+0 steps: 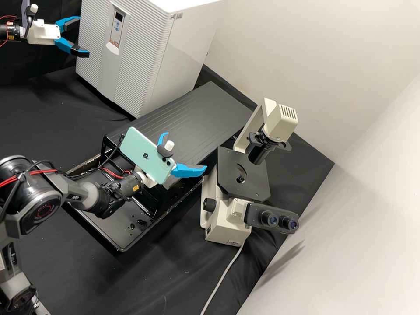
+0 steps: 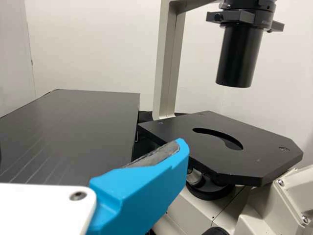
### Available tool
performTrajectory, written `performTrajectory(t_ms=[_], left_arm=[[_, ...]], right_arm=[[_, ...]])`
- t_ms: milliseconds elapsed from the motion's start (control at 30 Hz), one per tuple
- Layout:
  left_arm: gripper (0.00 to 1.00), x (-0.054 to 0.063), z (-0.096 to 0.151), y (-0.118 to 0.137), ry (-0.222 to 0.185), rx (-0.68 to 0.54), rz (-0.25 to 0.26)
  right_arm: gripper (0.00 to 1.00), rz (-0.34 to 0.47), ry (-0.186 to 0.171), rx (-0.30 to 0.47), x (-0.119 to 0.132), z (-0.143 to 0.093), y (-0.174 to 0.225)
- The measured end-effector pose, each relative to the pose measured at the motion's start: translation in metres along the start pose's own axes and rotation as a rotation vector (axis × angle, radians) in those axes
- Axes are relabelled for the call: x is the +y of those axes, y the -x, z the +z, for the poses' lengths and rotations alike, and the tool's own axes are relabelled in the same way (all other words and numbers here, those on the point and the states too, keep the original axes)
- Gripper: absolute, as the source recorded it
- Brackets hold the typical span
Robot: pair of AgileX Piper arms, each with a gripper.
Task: Open the incubator door
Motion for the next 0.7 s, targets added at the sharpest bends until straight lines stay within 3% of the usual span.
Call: performTrajectory(t_ms=[700], left_arm=[[0.00, -0.0032, -0.0023, -0.0009, 0.005, 0.001, 0.003]], right_arm=[[1.00, 0.000, 0.000, 0.000, 0.0000, 0.0000, 0.0000]])
